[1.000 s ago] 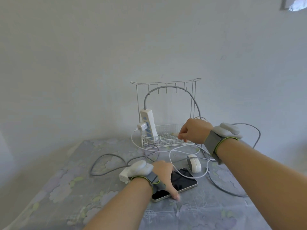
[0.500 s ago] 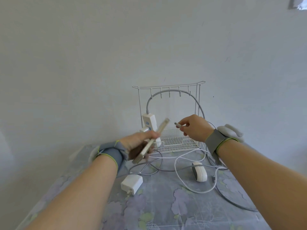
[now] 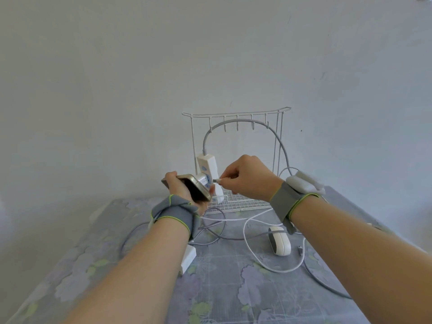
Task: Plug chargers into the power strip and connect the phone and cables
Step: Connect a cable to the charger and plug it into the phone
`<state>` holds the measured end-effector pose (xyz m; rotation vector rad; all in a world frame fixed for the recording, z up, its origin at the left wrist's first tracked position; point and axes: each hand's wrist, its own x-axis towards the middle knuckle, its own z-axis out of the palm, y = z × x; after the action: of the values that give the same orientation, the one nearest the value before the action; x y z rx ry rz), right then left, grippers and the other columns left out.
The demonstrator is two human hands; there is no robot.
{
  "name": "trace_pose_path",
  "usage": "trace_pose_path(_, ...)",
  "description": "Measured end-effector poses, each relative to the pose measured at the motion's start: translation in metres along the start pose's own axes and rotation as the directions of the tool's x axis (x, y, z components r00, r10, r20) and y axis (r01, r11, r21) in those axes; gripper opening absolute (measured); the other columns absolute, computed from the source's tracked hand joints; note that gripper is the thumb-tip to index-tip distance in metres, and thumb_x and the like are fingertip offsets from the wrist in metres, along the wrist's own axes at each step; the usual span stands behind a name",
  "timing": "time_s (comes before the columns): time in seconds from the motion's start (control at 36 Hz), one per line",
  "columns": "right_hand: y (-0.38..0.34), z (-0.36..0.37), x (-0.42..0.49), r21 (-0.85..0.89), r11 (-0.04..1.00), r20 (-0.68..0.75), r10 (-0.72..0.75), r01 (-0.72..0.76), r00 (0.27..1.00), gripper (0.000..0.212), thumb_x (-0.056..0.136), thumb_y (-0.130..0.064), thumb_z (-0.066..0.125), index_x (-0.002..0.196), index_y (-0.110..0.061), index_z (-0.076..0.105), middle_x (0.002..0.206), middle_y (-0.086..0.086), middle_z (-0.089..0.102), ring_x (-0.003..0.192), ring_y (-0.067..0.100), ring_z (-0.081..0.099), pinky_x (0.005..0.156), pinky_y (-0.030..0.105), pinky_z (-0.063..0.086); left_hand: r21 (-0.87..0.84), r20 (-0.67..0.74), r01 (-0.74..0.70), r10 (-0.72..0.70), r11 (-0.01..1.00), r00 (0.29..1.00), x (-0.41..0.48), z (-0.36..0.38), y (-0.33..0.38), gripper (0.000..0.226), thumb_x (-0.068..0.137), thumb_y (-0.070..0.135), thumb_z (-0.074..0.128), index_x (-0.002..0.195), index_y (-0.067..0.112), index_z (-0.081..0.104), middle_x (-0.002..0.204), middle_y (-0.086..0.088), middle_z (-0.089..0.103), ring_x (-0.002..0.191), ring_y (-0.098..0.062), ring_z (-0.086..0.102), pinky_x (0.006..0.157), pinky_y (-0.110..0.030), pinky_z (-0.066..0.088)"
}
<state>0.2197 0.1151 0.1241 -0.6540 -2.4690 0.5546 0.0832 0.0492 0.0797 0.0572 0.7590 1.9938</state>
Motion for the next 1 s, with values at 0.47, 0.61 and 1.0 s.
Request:
trace_pose_path(0.47,0.021,-0.021,0.019,0.101,0.988,-0.113,0.132,-0.121,0.985,0.014,0.087,-0.031,0.065,0.091,-0.025,0.077,0.071,0.000,0.070,0.051,0.004,0.051,0.055,0.024,0.046,0.913,0.402,-0.408,0.228,-0.024,0.887,0.009,-0.021,0.011,0.072,0.064,0.009,0.079,0.119,0.021,0.034,0.097,0.004,0.050,0.091,-0.020,0.054,0.067,-0.026,0.044)
trace_pose_path(0.61,0.015,-0.022,0.019,0.034,0.985,-0.027,0.172,-0.171,0.985,0.016,0.084,-0.025,0.062,0.077,-0.025,0.077,0.049,-0.008,0.055,0.046,0.009,0.041,0.049,0.025,0.038,0.835,0.548,-0.464,0.357,-0.298,0.757,0.014,-0.028,0.008,0.079,0.050,0.016,0.079,0.118,0.018,0.038,0.108,-0.005,0.053,0.098,-0.027,0.054,0.081,-0.045,0.052)
trace_pose_path(1.0,0.003,-0.018,0.020,0.037,0.990,0.014,0.134,-0.134,0.991,0.018,0.086,-0.021,0.063,0.081,-0.016,0.079,0.052,-0.010,0.054,0.043,0.006,0.037,0.047,0.016,0.031,0.698,0.694,-0.422,0.399,-0.579,0.600,0.017,-0.030,0.007,0.078,0.053,0.023,0.078,0.121,0.017,0.040,0.107,-0.006,0.053,0.095,-0.025,0.052,0.082,-0.043,0.050)
